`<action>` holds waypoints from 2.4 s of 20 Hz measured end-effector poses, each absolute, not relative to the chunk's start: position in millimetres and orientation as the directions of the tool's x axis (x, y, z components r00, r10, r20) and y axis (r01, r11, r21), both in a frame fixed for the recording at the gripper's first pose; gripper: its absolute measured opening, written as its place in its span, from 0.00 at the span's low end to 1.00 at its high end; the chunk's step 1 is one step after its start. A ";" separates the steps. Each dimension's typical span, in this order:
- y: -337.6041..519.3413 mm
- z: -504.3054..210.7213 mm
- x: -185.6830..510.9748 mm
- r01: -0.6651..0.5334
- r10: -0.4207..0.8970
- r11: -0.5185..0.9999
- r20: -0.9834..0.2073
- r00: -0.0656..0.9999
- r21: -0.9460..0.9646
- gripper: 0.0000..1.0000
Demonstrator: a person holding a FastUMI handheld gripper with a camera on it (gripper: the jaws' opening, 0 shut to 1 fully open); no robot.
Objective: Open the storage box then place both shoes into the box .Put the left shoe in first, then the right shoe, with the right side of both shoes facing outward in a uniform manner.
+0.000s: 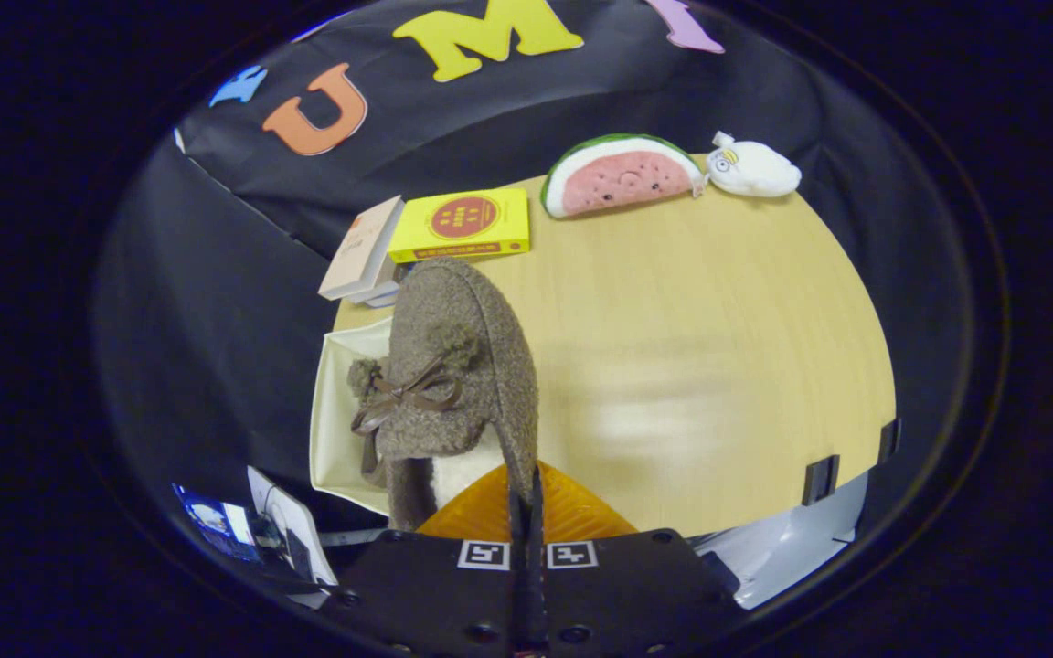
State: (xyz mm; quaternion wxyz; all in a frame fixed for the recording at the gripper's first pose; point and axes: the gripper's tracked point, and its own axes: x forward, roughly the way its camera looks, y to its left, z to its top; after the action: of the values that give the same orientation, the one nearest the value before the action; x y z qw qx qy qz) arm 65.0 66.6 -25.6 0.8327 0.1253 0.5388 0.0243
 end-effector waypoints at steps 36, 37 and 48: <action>222.3 -91.6 77.2 -0.020 0.026 1.000 -0.559 0.829 0.017 0.50; 221.2 -90.5 73.5 -0.025 0.038 0.999 -0.546 0.837 0.032 0.59; 127.3 -35.9 47.1 0.060 -0.051 0.998 -0.277 0.959 0.022 0.96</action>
State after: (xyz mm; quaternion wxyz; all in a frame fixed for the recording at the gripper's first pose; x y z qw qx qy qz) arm 47.1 127.3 -35.9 0.9897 0.0152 0.1396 -0.0280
